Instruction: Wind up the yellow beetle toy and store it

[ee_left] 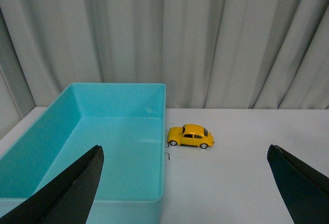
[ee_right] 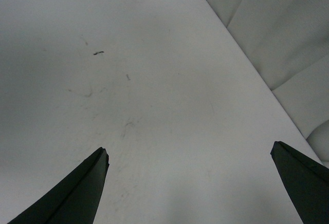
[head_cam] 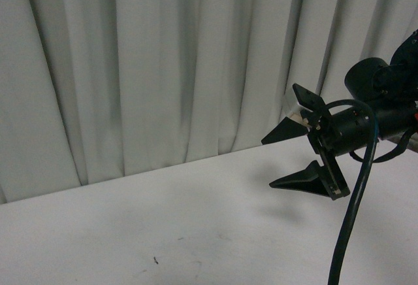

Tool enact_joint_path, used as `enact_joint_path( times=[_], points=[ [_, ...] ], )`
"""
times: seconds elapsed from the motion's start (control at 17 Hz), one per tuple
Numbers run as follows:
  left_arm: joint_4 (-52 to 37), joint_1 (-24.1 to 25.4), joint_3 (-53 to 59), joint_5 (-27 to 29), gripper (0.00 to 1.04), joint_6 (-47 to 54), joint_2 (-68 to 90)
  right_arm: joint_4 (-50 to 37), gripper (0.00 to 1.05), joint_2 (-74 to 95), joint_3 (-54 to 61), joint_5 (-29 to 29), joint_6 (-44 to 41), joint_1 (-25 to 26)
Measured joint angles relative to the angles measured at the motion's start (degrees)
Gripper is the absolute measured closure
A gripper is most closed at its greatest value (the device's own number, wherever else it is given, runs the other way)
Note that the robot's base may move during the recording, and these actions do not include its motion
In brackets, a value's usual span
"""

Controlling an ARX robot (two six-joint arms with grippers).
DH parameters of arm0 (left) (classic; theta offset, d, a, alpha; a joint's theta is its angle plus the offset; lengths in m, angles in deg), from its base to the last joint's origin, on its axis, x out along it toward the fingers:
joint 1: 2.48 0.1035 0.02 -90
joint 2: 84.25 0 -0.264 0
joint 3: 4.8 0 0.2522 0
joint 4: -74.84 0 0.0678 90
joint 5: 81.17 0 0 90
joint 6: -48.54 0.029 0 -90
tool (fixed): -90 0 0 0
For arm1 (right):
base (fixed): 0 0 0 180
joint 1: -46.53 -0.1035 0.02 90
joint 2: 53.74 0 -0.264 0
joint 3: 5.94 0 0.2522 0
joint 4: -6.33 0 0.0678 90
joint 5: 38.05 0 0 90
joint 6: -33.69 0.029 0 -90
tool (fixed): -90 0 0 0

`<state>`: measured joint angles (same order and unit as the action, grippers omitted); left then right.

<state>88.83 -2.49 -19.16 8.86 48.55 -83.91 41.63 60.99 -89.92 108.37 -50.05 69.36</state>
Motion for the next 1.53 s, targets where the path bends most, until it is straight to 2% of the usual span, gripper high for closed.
enact_joint_path(
  times=[0.06,0.12,0.18,0.29,0.41,0.47,0.59,0.65,0.76,0.88,1.0,1.41,1.47,1.53],
  points=[
    [0.0,0.0,0.0,0.0,0.07,0.0,0.0,0.2,0.07,-2.0,1.5,0.0,0.1,-0.3],
    [0.0,0.0,0.0,0.0,0.07,0.0,0.0,-5.5,0.08,-3.8,3.8,-0.6,2.8,-0.9],
    [0.0,0.0,0.0,0.0,0.07,0.0,0.0,-29.4,0.18,-8.0,13.4,-14.6,13.2,-3.5],
    [0.0,0.0,0.0,0.0,0.07,0.0,0.0,-65.4,0.42,-16.4,35.3,-35.5,44.0,-10.5],
    [0.0,0.0,0.0,0.0,0.07,0.0,0.0,-85.8,0.65,-26.5,48.6,-46.4,68.2,-13.8],
    [0.0,0.0,0.0,0.0,0.07,0.0,0.0,-88.1,0.76,-32.2,53.0,-49.0,74.7,-15.1],
    [0.0,0.0,0.0,-0.1,0.07,0.0,0.0,-82.1,0.97,-42.2,61.6,-52.5,80.3,-19.1],
    [0.0,0.0,0.0,0.0,0.07,0.0,0.0,-77.0,1.03,-48.6,65.4,-55.3,81.4,-22.1],
    [0.0,0.0,0.0,0.0,0.07,0.0,0.0,-59.9,1.03,-69.6,69.6,-56.3,82.4,-23.1],
    [0.0,0.0,0.0,0.0,0.07,0.0,0.0,-33.1,1.03,-98.6,69.6,-56.4,82.7,-23.0],
    [0.0,0.0,0.0,0.0,0.07,0.0,0.0,-21.6,1.03,-113.9,69.6,-56.4,82.8,-23.0],
    [0.0,0.0,0.0,0.0,0.07,0.0,0.0,-21.3,1.03,-114.6,69.6,-56.4,82.8,-23.0],
    [0.0,0.0,0.0,0.0,0.07,0.0,0.0,-21.3,0.97,-114.6,69.6,-56.4,82.8,-23.0],
    [0.0,0.0,0.0,0.0,0.07,0.0,0.0,-21.3,0.84,-114.6,69.6,-56.4,82.8,-23.0]
  ],
)
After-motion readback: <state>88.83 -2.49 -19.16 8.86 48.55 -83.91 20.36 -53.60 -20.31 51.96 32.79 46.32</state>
